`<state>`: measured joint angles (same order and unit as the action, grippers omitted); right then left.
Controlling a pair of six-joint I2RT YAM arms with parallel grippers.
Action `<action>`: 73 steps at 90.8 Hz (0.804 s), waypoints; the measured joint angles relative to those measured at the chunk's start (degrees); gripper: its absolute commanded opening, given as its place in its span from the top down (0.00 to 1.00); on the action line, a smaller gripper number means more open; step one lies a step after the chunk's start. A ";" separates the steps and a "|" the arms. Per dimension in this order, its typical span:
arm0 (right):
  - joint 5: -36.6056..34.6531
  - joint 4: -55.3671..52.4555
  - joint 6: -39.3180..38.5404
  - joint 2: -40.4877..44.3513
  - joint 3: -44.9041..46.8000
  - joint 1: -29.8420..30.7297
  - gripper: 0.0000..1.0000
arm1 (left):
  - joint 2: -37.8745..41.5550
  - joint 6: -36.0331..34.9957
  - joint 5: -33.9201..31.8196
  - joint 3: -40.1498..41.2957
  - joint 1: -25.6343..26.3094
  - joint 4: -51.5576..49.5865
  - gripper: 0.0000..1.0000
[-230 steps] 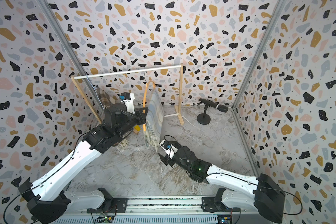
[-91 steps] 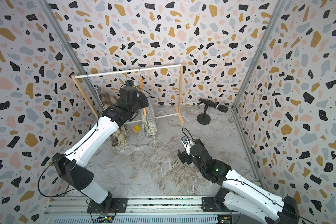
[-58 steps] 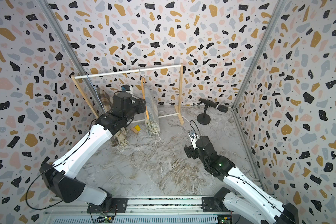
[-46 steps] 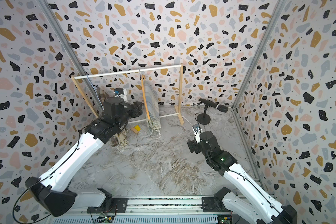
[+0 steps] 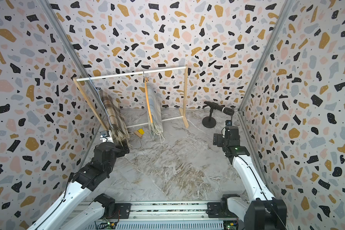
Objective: Hang the scarf on the hanger
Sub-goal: Reset both arms
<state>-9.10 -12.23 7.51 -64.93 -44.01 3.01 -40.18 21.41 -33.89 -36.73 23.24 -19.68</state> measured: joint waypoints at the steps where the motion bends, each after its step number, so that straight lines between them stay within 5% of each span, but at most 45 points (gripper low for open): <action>1: -0.24 0.72 0.02 -0.31 0.74 -0.13 0.01 | 0.09 -0.17 -0.68 0.46 -0.20 0.26 0.00; 28: -2.64 29.27 -0.52 -10.54 21.27 -1.79 0.01 | -3.98 -4.81 -11.67 6.58 -6.08 10.75 0.00; 56: 0.98 62.88 -4.81 -19.56 28.92 -2.45 0.01 | -10.69 -7.50 -8.57 12.39 -14.67 25.59 0.00; 73: 2.91 62.88 -5.42 -22.05 27.23 -2.80 0.01 | -22.67 -10.69 -3.67 13.49 -14.88 37.35 0.00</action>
<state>-6.20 50.65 2.09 -86.98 -16.78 0.21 -62.85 10.72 -37.56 -23.24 8.36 17.67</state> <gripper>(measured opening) 0.994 0.997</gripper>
